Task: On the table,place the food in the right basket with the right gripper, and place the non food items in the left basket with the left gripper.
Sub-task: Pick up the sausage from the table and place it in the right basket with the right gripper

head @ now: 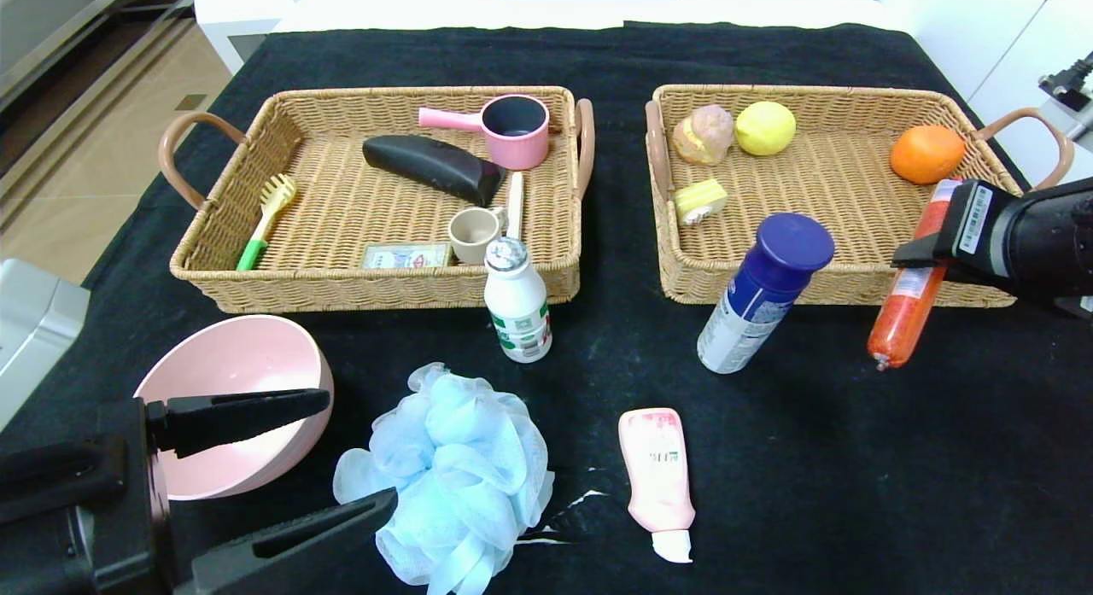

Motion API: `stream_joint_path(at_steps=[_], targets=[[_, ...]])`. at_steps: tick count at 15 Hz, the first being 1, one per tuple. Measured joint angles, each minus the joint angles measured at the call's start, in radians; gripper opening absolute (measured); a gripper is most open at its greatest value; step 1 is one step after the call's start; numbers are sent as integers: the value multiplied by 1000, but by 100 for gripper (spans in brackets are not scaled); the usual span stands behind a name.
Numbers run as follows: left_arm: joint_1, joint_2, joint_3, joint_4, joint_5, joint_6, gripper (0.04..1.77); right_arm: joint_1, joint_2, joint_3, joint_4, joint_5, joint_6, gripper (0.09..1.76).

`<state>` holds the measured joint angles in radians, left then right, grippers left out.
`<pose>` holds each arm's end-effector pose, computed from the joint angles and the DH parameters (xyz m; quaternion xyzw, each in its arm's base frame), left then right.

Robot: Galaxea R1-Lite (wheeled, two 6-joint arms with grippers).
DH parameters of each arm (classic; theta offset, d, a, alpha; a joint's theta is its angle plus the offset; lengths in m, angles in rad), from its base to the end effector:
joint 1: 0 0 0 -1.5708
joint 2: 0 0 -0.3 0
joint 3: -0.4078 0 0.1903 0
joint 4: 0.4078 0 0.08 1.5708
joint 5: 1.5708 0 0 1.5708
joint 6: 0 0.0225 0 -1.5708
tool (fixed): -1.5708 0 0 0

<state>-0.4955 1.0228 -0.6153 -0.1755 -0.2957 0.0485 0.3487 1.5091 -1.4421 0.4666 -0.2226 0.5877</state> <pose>0.1137 -0.0689 0.2328 0.0338 0.1058 -0.3855 0.9160 0.2354 0.0803 0.3112 0.2077 0.2597 -0.0151 0.9430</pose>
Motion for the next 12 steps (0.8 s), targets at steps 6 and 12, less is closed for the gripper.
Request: stream_joint_path(at_steps=[6,12], targets=[[0,-12,-5,0,0,0,172,-29,73,-62,-256,1,-46,49],[0,-14,-4,0,-1,1,172,-78,156,-64,-496,0,-99,49]])
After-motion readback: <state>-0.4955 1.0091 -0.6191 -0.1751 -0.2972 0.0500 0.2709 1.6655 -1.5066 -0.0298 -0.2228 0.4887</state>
